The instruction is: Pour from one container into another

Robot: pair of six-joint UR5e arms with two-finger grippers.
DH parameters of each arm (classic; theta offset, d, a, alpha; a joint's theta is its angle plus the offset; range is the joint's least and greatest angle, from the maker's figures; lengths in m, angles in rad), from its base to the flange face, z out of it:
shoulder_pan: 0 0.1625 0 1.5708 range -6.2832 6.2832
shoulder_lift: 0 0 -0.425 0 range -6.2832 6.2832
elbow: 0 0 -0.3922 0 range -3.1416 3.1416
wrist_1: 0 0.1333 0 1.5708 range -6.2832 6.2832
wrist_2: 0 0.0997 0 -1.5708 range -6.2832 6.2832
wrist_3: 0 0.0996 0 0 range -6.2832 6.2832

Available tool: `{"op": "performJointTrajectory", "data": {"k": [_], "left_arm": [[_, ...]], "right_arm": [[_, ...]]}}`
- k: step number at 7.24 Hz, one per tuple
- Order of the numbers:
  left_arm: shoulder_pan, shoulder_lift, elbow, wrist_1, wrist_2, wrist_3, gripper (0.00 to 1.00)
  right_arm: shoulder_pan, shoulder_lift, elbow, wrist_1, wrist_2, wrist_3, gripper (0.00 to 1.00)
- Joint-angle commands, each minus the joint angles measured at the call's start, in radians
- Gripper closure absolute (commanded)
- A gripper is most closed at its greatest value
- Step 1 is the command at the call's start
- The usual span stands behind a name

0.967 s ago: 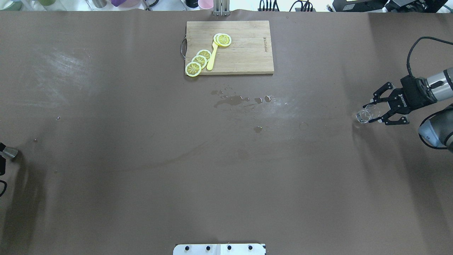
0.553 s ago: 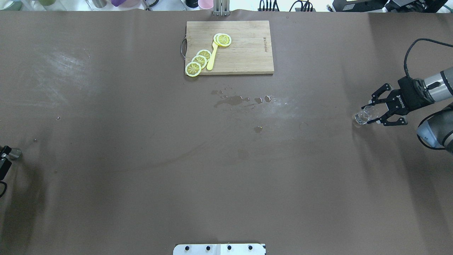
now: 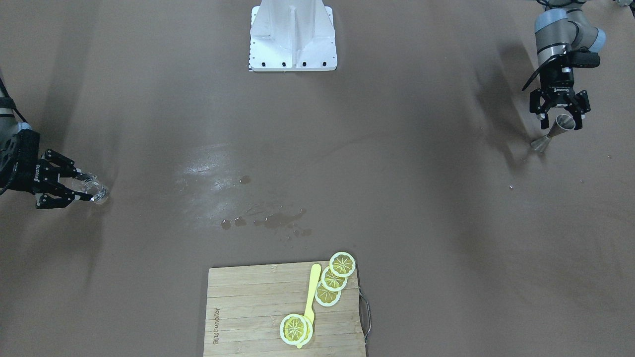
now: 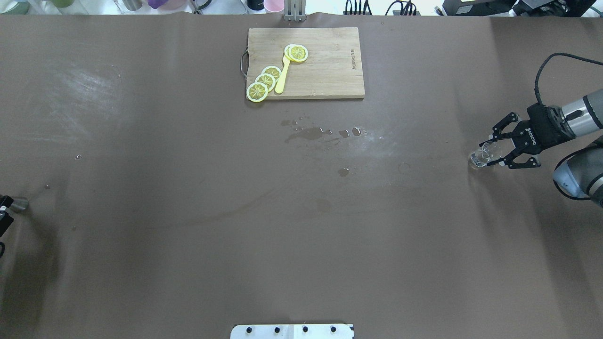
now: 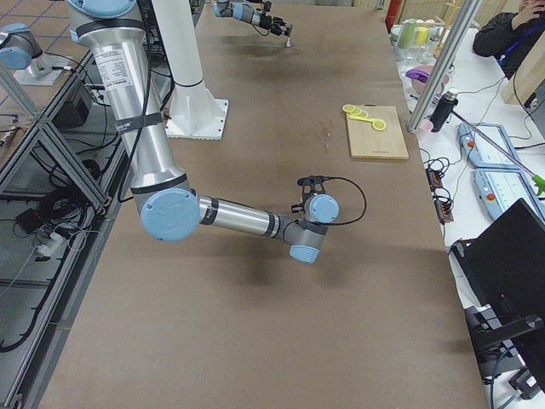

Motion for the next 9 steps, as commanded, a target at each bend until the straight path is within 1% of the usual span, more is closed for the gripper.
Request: {"op": "performJointTrajectory", "data": {"k": [1,2,3,4,5,6,7,9], "left_arm": [[-0.005,0.067,-0.069,0.002,-0.009,-0.002,0.01],[-0.008,0.090,-0.105,0.023,-0.013,-0.003,0.01],[-0.013,0.120,-0.147,0.050,-0.039,-0.003,0.01],[-0.016,0.131,-0.171,0.092,-0.046,-0.003,0.01],[-0.033,0.157,-0.204,0.118,-0.058,-0.003,0.01],[-0.074,0.161,-0.229,0.150,-0.096,-0.003,0.01],[-0.121,0.159,-0.246,0.152,-0.166,-0.003,0.01],[-0.285,0.161,-0.277,0.155,-0.391,0.003,0.01]], "right_arm": [[-0.004,0.004,-0.002,0.001,0.000,0.011,1.00],[-0.004,0.005,-0.002,0.001,0.000,0.024,1.00],[-0.005,0.008,-0.002,-0.001,-0.002,0.028,0.95],[-0.008,0.010,-0.003,0.001,-0.002,0.061,0.43],[-0.011,0.010,-0.005,0.001,-0.002,0.064,0.19],[-0.014,0.010,-0.006,-0.001,-0.002,0.067,0.00],[-0.016,0.011,-0.006,0.001,-0.002,0.068,0.00],[-0.016,0.011,-0.006,0.001,0.000,0.069,0.00]]}}
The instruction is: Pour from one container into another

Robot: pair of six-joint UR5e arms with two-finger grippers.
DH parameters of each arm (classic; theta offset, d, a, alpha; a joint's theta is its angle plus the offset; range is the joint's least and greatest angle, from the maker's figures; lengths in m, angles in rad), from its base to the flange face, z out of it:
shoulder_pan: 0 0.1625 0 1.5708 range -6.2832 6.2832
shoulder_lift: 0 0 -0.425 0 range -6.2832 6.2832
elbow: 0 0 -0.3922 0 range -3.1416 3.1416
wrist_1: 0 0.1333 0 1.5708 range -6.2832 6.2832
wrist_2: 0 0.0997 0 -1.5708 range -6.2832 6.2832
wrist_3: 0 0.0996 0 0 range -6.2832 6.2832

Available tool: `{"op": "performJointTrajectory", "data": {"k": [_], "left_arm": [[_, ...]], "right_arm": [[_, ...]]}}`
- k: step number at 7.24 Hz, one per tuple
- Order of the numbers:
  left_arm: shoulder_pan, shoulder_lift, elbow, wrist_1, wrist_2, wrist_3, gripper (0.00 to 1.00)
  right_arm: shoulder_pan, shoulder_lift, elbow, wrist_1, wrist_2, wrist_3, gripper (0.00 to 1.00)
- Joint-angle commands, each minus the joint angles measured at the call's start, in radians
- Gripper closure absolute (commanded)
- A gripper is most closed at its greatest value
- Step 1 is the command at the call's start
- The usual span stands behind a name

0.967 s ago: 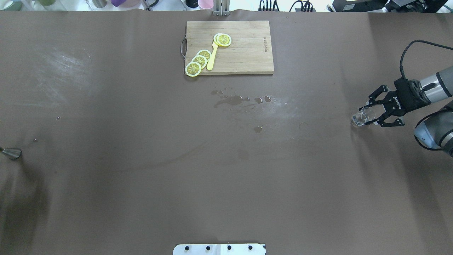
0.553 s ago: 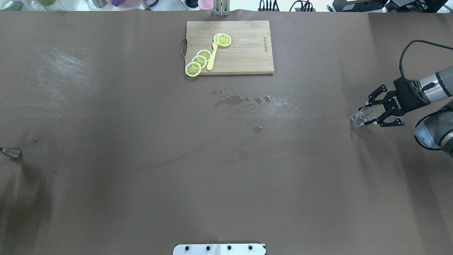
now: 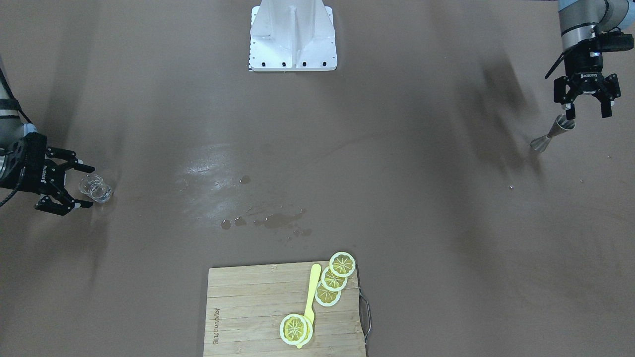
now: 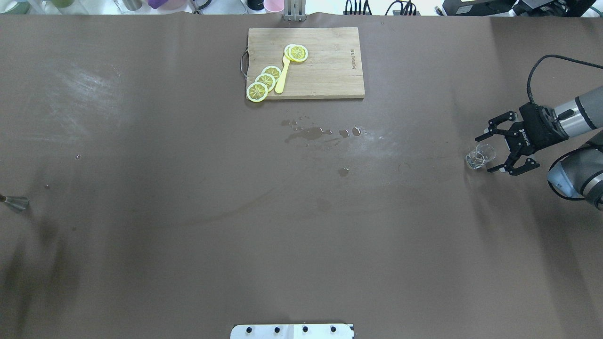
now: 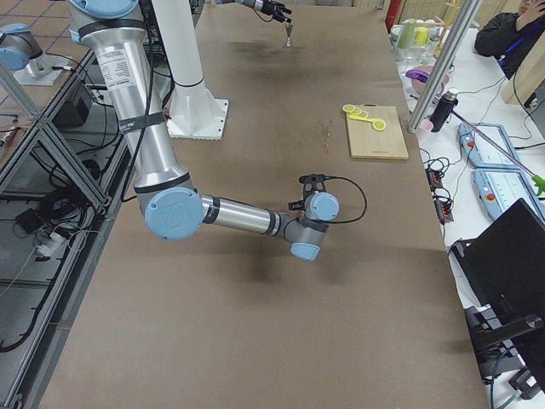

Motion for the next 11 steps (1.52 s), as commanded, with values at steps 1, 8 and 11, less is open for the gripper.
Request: {"op": "performJointTrajectory", "data": {"k": [1,8,11], "left_arm": [[-0.193,0.000,-0.029,0.004,-0.265,0.010,0.01],[-0.670,-0.001,-0.079,-0.019,-1.078,0.364,0.01],[-0.902,-0.010,-0.078,0.091,-1.498,0.367,0.01]], "right_arm": [[-0.001,0.000,0.001,0.000,0.001,0.001,0.00],[0.005,0.072,0.050,0.005,0.001,0.157,0.00],[0.083,0.152,0.050,0.002,-0.076,0.327,0.00]]}}
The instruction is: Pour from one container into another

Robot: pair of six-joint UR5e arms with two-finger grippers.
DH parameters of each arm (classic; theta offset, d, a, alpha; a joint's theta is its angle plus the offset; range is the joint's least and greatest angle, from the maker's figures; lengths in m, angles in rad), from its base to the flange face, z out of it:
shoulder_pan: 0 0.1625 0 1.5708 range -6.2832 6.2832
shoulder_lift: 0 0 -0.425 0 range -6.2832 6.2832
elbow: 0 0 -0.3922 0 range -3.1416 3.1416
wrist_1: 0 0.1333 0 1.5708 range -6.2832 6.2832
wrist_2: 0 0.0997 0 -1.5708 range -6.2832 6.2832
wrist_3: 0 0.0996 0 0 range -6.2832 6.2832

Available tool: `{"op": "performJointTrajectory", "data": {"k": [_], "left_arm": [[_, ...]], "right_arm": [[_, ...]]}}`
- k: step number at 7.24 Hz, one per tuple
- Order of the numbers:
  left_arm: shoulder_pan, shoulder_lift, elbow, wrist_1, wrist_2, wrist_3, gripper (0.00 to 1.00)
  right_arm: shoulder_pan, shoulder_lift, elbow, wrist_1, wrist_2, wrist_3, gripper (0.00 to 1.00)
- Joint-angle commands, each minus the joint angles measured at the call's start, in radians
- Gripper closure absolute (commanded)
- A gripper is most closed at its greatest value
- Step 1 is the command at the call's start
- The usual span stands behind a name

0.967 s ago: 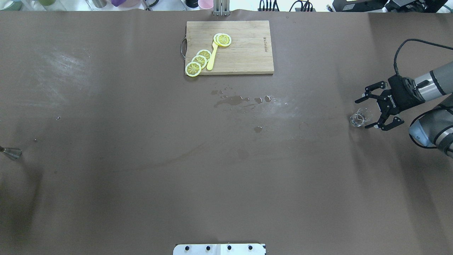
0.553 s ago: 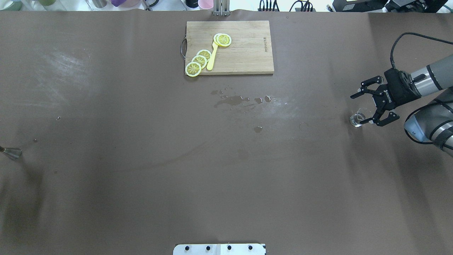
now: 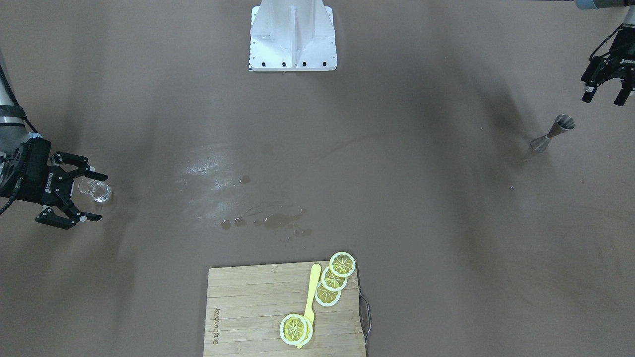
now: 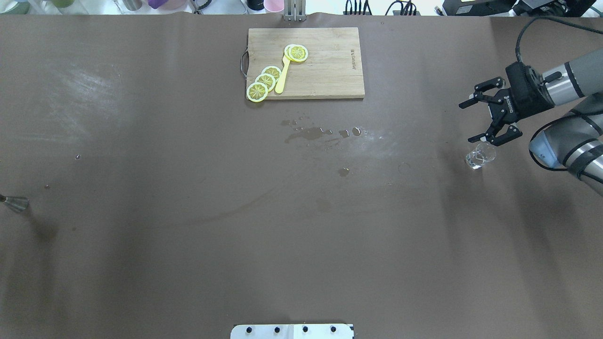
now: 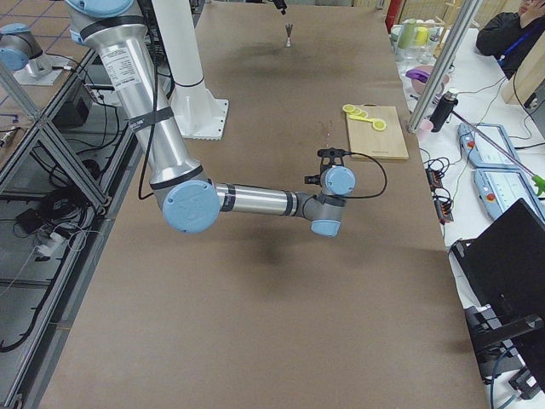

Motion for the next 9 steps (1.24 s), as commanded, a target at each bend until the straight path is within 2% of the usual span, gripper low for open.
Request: {"op": "performJointTrajectory", "data": {"k": [1,2,3,5,7,8,9], "left_arm": [[-0.172,-0.023,0.002,0.172,-0.307,0.005,0.01],[-0.244,-0.077,0.004,0.375,-0.428,0.028,0.01],[-0.296,-0.118,0.002,0.549,-0.485,0.209,0.01],[-0.437,-0.184,0.004,0.920,-0.571,0.690,0.01],[-0.582,-0.371,0.011,1.415,-0.578,1.155,0.01],[-0.651,-0.500,0.021,1.648,-0.564,1.327,0.01],[-0.665,-0.583,0.053,1.743,-0.546,1.435,0.01]], "right_arm": [[0.072,0.057,0.002,-0.006,-0.083,0.162,0.00],[0.114,0.084,0.004,-0.041,-0.109,0.252,0.00],[0.140,0.092,0.029,-0.128,-0.140,0.279,0.00],[0.175,0.095,0.082,-0.329,-0.205,0.278,0.00],[0.246,0.081,0.121,-0.577,-0.232,0.267,0.00],[0.267,0.078,0.137,-0.687,-0.299,0.267,0.00],[0.277,0.077,0.146,-0.807,-0.358,0.265,0.00]]}}
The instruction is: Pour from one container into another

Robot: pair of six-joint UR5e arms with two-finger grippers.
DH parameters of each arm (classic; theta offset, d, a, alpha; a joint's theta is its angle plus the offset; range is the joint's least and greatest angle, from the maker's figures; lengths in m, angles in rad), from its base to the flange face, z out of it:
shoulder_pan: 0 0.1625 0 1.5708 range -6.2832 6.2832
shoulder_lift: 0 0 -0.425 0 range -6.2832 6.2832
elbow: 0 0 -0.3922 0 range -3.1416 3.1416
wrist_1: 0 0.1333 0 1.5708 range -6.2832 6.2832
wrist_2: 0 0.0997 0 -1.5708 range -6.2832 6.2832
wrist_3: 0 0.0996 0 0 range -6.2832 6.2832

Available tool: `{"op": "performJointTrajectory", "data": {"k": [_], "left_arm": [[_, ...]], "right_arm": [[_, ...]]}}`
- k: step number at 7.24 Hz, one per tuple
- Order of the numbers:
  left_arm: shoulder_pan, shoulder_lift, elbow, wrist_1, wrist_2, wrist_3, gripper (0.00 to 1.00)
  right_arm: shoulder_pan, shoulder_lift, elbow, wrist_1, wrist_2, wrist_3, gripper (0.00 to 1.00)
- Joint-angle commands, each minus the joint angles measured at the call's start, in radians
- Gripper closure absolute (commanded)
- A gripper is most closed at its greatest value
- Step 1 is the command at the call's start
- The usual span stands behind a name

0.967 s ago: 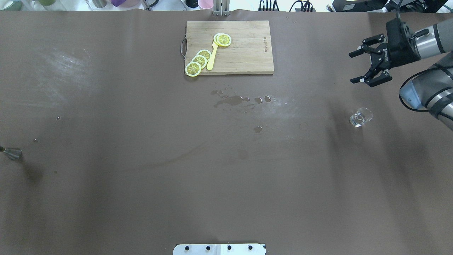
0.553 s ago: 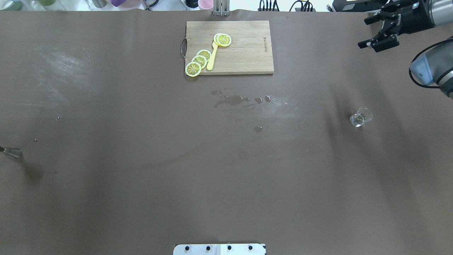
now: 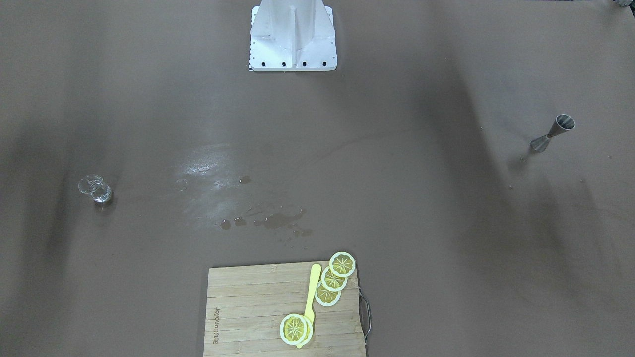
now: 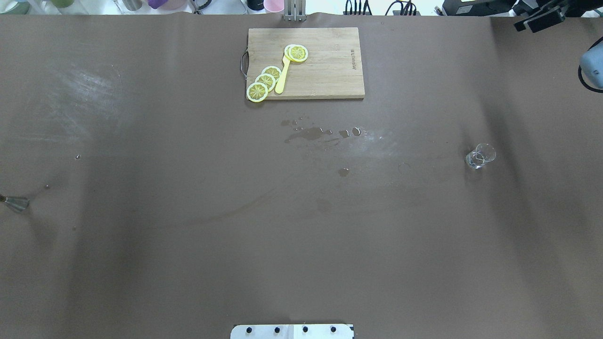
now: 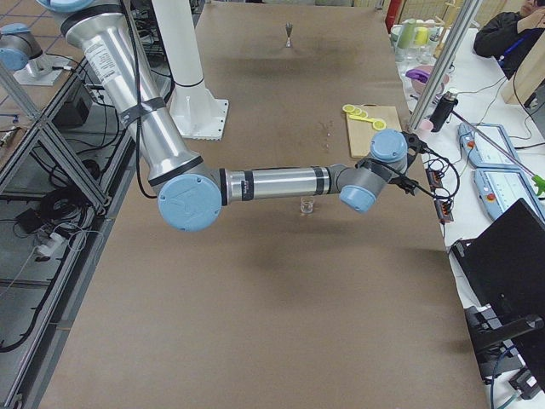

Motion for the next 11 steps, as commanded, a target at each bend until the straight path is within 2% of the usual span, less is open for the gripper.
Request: {"op": "performJointTrajectory", "data": {"k": [1,3,4,5,6,7,8,11], "left_arm": [[-0.047,-0.136,0.026,0.202,0.038,0.188,0.01],[-0.047,-0.136,0.027,0.203,0.044,0.188,0.01],[-0.049,-0.128,0.029,0.203,0.043,0.184,0.01],[-0.049,-0.122,0.029,0.206,0.044,0.182,0.01],[-0.049,-0.104,0.033,0.206,0.053,0.179,0.01],[-0.049,-0.096,0.044,0.206,0.078,0.178,0.01],[-0.049,-0.096,0.056,0.208,0.079,0.176,0.01],[-0.098,-0.065,0.041,0.206,0.082,0.172,0.01]], "right_arm": [[0.039,-0.002,0.023,-0.276,-0.085,0.000,0.00],[0.070,-0.016,0.067,-0.556,-0.023,0.001,0.00],[0.102,-0.046,0.090,-0.603,0.002,0.001,0.00],[0.104,-0.123,0.141,-0.607,0.005,0.001,0.00],[0.111,-0.186,0.211,-0.687,0.007,0.001,0.00],[0.111,-0.205,0.274,-0.857,0.002,0.001,0.00],[0.111,-0.229,0.278,-0.902,-0.003,0.000,0.00],[0.128,-0.326,0.290,-0.892,0.005,0.001,0.00]]}}
